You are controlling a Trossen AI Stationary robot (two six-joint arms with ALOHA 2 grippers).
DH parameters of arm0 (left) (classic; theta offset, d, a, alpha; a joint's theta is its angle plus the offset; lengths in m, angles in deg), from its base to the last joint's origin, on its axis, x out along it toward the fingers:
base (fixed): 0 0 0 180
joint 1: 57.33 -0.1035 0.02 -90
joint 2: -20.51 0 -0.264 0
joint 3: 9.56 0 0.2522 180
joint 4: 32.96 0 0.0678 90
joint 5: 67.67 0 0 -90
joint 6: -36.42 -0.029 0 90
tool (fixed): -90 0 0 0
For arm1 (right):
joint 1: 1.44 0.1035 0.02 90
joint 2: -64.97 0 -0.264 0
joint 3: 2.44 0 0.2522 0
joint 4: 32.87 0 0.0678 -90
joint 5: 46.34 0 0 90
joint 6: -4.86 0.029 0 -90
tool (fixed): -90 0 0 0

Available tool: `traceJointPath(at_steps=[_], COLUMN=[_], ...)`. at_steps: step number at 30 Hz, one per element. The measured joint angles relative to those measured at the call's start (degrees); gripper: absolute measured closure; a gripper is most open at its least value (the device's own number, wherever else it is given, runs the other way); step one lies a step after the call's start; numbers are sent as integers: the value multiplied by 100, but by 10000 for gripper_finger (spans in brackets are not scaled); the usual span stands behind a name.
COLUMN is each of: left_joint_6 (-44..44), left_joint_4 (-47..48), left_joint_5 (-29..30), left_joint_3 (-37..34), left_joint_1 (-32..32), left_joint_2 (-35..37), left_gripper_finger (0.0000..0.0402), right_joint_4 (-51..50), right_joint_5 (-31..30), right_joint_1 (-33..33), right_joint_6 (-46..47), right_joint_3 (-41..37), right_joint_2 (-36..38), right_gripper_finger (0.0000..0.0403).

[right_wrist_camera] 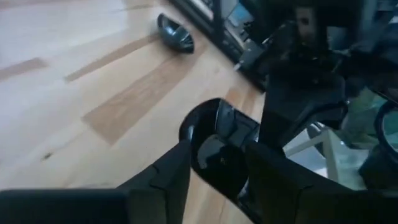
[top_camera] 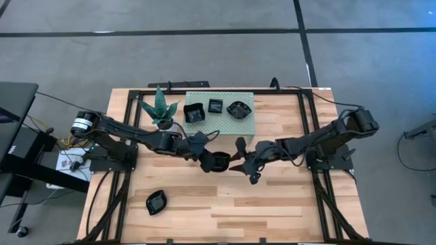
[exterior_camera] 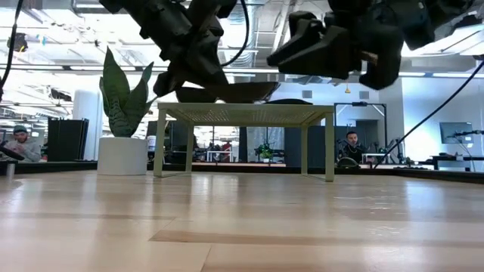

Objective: Pick & Place Mini shaped plates
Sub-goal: Stack the leaf-shaped plate on top of the other leaf-shaped plate on the shelf

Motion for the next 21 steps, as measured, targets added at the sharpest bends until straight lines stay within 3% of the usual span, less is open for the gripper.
traceJointPath(at_steps=[10, 16, 21], left_joint_6=[61, 63, 41], left_joint_4=[-132, -145, -160], left_joint_5=[-209, -218, -207], left_joint_3=[0, 0, 0], left_joint_1=[-9, -45, -103], left_joint_2=[27, 27, 27], left_gripper_finger=[394, 394, 394], right_joint_4=[295, 158, -547], right_joint_5=[-3, -7, -6], right_joint_1=[39, 15, -21], right_joint_6=[-508, -507, -507], right_joint_3=[27, 323, 600], right_joint_2=[-486, -560, -621], right_gripper_finger=[240, 285, 343])
